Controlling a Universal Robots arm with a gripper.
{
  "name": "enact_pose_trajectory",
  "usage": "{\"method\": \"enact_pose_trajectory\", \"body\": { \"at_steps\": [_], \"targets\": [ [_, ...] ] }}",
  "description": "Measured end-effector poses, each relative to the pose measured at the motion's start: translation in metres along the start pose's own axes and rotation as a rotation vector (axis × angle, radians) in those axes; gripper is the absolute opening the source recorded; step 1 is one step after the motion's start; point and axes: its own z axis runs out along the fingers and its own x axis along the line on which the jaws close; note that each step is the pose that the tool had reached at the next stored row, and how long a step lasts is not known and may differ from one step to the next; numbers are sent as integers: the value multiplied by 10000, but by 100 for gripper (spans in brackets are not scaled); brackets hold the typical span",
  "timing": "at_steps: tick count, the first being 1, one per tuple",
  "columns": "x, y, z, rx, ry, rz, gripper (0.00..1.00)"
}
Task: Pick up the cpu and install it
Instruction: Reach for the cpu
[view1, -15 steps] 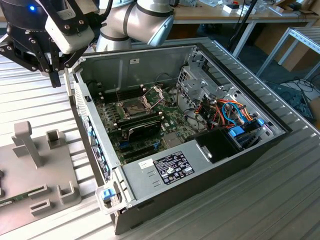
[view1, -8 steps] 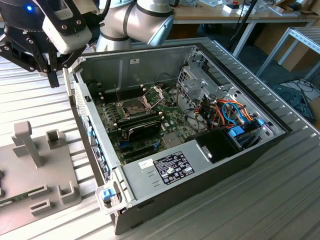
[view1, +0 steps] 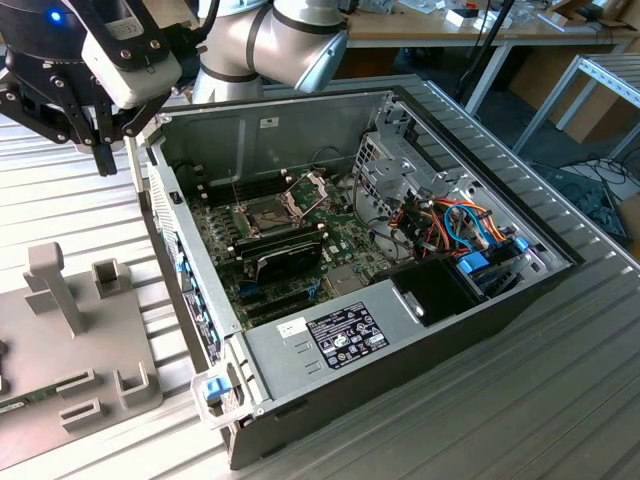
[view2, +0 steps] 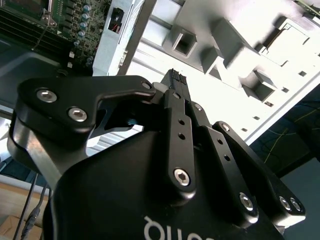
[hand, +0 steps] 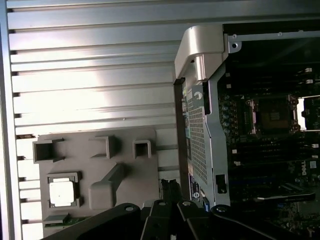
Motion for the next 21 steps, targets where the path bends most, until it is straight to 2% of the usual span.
{"method": "enact_pose_trajectory", "body": {
  "at_steps": [21],
  "targets": [
    [47, -3, -1, -1, 0, 0, 11]
  ]
}}
